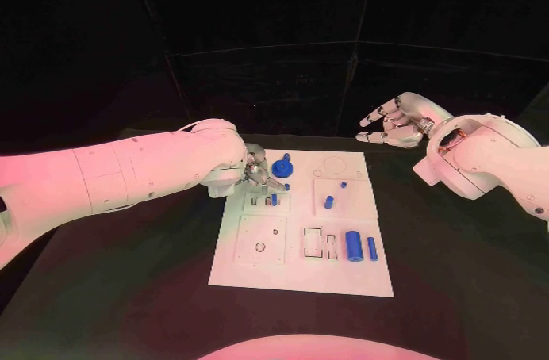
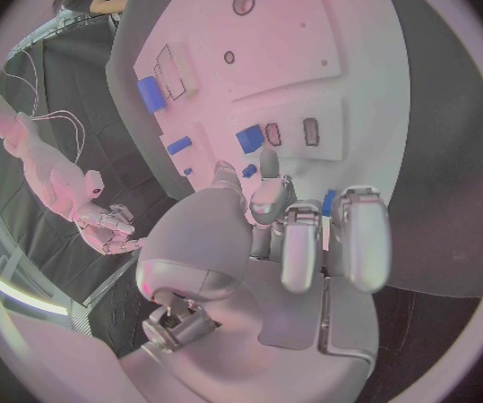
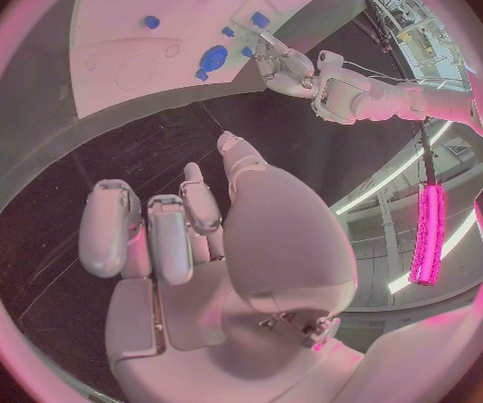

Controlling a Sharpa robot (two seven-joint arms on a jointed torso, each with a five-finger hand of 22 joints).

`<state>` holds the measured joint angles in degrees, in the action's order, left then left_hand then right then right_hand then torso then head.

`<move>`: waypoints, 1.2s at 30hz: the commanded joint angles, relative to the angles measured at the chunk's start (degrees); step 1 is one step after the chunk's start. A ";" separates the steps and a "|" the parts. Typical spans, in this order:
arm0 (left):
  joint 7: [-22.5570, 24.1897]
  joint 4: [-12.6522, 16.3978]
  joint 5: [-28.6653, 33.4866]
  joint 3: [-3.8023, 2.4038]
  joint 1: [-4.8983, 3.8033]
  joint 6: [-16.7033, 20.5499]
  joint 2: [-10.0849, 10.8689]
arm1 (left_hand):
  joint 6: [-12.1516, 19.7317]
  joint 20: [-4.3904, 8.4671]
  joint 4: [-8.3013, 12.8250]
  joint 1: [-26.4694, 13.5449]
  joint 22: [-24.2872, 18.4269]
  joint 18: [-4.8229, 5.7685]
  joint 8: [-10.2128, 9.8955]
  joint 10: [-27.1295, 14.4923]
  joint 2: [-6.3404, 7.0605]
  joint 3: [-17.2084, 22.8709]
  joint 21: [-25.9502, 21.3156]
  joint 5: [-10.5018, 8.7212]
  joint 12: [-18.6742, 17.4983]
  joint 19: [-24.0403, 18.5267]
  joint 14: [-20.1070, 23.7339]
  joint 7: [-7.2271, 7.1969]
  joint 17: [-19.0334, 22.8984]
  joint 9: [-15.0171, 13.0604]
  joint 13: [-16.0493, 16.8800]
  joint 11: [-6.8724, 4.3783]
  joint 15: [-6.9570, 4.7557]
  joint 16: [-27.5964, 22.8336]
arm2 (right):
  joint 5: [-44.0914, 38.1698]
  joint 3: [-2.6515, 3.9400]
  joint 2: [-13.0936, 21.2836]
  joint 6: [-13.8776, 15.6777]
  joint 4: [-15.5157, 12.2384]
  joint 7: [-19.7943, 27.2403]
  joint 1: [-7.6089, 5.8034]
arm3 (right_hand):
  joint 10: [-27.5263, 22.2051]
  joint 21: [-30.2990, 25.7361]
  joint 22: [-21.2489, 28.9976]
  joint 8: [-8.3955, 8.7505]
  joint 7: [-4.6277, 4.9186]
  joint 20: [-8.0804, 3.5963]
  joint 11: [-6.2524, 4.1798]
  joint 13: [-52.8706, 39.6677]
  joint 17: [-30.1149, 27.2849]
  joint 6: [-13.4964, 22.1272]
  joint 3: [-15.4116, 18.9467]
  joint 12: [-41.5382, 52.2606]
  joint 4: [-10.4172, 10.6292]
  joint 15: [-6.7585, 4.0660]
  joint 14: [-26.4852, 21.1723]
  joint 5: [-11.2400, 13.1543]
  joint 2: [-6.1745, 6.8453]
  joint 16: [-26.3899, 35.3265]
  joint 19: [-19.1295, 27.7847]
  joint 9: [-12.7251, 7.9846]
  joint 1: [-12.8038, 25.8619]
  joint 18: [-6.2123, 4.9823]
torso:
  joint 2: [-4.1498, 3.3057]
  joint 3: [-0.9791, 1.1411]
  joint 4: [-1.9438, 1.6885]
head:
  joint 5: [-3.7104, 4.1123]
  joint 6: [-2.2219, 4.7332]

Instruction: Assemble the parts on the task board

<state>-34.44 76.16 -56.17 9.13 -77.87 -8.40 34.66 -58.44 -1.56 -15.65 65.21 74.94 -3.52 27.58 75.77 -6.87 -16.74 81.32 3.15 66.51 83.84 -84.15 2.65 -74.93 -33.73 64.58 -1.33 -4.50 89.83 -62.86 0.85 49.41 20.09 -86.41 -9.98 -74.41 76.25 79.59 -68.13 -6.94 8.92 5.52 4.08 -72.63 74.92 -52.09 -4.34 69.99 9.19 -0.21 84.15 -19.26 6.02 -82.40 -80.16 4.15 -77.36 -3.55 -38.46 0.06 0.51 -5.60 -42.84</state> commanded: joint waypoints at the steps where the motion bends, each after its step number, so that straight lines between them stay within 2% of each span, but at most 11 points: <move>1: -0.67 -0.40 -0.46 0.05 -0.12 -2.57 -0.32 | 0.48 0.31 0.00 -0.48 0.73 0.77 0.28 0.30 -0.08 -0.47 0.18 -0.24 0.06 2.02 -5.85 -0.12 -15.07 -0.08 -0.06 -0.10 -0.42 0.17 | -0.83 0.06 -0.09 -0.17 0.02 -0.17 -0.16 | -0.21 -0.22 0.08 -0.32 -0.01 -0.10 -0.25 0.08 3.33 0.21 0.14 -0.35 0.31 -0.43 3.08 -0.31 -0.02 0.17 0.20 -0.06 -0.60 -0.83 | -0.01 -0.05 0.03 | -0.06 -0.12; 9: -0.75 -1.23 0.55 0.18 -0.06 -3.77 -1.16 | 0.81 0.29 0.36 0.08 0.50 0.72 0.44 0.14 -0.12 -0.38 0.03 -0.22 0.01 1.87 -5.85 -0.10 -15.07 -0.60 -0.03 -0.08 -0.39 0.17 | -0.87 0.06 -0.45 -0.10 0.35 -0.17 -0.16 | -0.27 -0.35 0.29 -0.44 -0.02 -0.12 -0.26 0.18 3.20 0.20 0.12 -0.44 0.48 -0.45 3.06 -0.80 -0.13 0.29 0.26 -0.06 -0.71 -0.87 | -0.07 -0.04 0.10 | -0.12 -0.25; 19: -0.82 -2.51 0.96 0.21 0.06 -4.75 -2.27 | 1.02 0.28 0.65 0.48 0.29 0.67 0.53 0.02 -0.17 -0.29 -0.10 -0.22 -0.06 1.74 -5.85 -0.07 -15.07 -0.95 -0.05 -0.05 -0.37 0.17 | -0.87 0.06 -1.10 -0.08 0.97 -0.08 -0.15 | -0.37 -0.48 0.54 -0.47 -0.02 -0.13 -0.27 0.31 3.03 0.20 0.11 -0.59 0.54 -0.45 3.02 -0.89 -0.19 0.42 0.37 -0.06 -0.73 -0.92 | -0.01 -0.02 -0.02 | 0.03 -0.55; 32: -0.72 -2.81 2.32 0.36 0.17 -5.30 -2.99 | 1.23 0.24 1.30 1.24 0.23 0.64 0.75 0.05 -0.29 -0.08 -0.15 -0.18 0.11 1.64 -5.85 -0.07 -15.07 -1.57 0.22 -0.04 -0.34 0.17 | -0.87 0.06 -1.67 -0.05 1.51 -0.11 -0.15 | -0.42 -0.61 0.74 -0.55 -0.02 -0.14 -0.27 0.35 2.88 0.21 0.04 -0.63 0.63 -0.46 2.98 -1.11 -0.34 0.55 0.44 -0.05 -0.84 -0.95 | -0.04 0.05 -0.02 | 0.00 -0.77; 36: -0.70 -2.96 2.48 0.50 0.18 -5.39 -3.10 | 1.30 0.23 1.59 1.57 0.23 0.63 0.83 0.06 -0.41 0.05 -0.16 -0.14 0.16 1.61 -5.85 -0.07 -15.07 -1.82 0.30 -0.04 -0.34 0.17 | -0.87 0.06 -1.73 -0.04 1.59 -0.14 -0.15 | -0.42 -0.61 0.74 -0.55 -0.02 -0.14 -0.27 0.35 2.88 0.21 0.04 -0.63 0.63 -0.46 2.98 -1.11 -0.34 0.55 0.44 -0.05 -0.84 -0.95 | -0.03 0.01 -0.01 | 0.05 -0.81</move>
<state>-34.81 73.26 -54.50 9.62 -77.65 -12.89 31.63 -57.63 -1.55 -14.37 66.27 74.92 -3.53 28.05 75.76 -7.46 -16.73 81.32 3.15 66.51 83.82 -84.15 2.65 -74.92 -35.49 64.83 -1.33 -4.49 89.83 -63.47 0.85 47.74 20.09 -84.80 -10.20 -74.41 76.04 79.38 -67.46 -7.12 8.93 5.52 3.88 -72.27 74.91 -52.09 -4.37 69.59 9.50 -0.42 83.94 -20.17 5.80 -82.00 -80.17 4.14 -77.58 -3.55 -38.49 0.08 0.47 -5.56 -43.62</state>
